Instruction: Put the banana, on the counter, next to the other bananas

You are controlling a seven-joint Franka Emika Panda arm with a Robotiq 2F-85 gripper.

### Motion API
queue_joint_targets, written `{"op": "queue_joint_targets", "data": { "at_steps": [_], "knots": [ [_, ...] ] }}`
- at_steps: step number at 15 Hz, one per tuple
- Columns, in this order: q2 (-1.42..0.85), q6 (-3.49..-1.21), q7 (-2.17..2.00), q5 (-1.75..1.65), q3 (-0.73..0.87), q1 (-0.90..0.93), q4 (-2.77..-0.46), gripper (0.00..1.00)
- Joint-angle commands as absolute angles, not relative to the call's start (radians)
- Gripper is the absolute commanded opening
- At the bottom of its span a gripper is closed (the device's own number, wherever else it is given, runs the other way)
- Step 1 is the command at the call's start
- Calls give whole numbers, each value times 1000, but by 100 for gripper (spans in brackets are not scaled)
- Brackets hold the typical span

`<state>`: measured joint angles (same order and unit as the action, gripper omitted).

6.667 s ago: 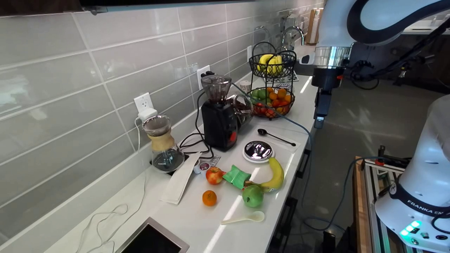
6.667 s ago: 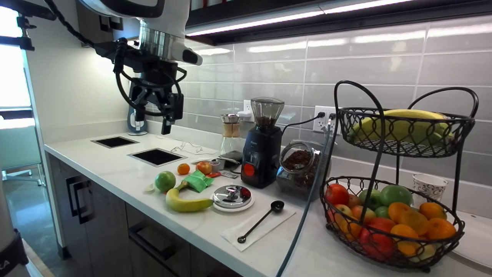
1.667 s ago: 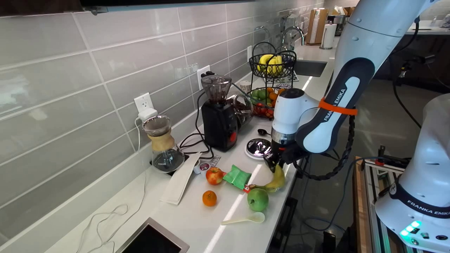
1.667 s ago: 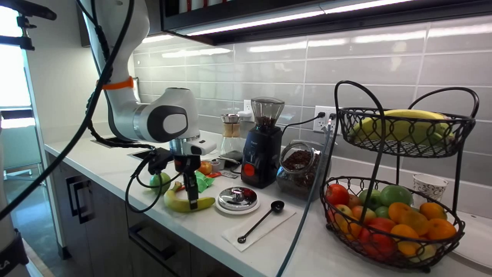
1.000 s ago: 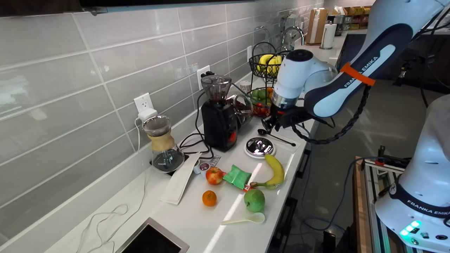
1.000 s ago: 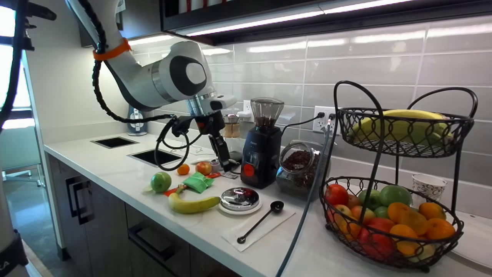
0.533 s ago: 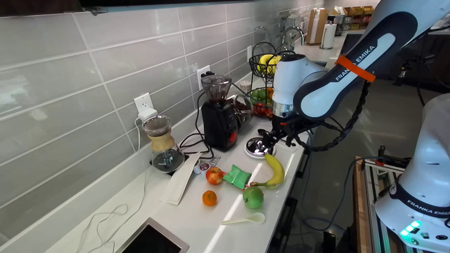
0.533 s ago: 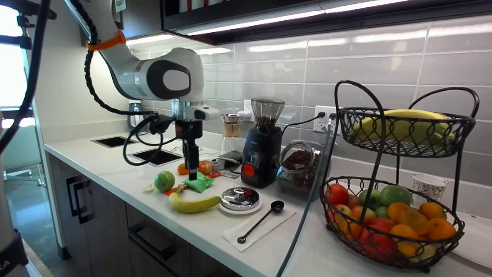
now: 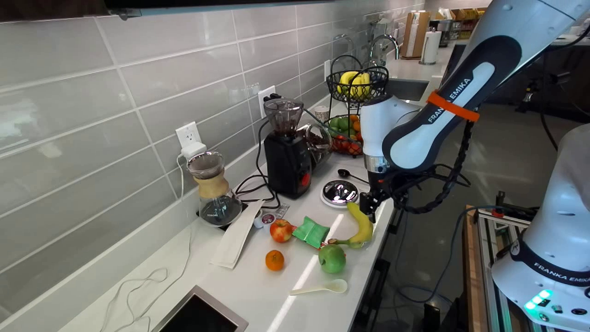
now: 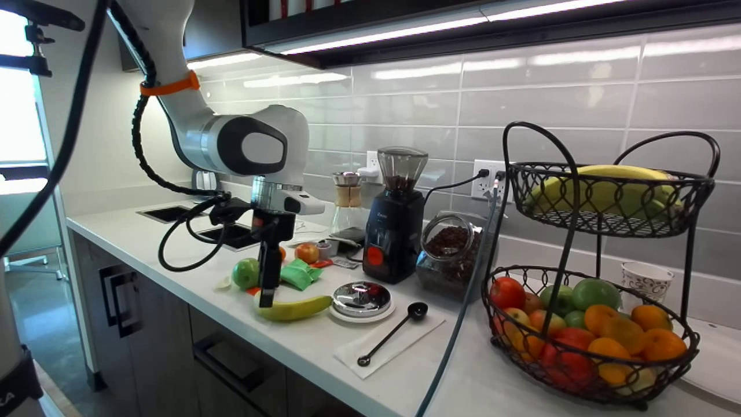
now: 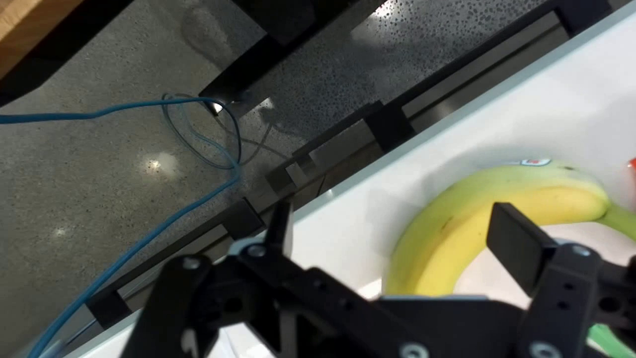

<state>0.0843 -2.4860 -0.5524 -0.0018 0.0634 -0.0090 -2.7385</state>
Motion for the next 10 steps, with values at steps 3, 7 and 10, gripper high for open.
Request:
{"op": "queue_joint_targets", "data": {
  "at_steps": [3,7,10],
  "knots": [
    [-21,-2727,-533,48,42,-23,-2752,100],
    [-88,-2820,-499,119,37,-14,-2752,100],
    [-131,-2847,-461,176,25,-9,-2751,100]
  ]
}}
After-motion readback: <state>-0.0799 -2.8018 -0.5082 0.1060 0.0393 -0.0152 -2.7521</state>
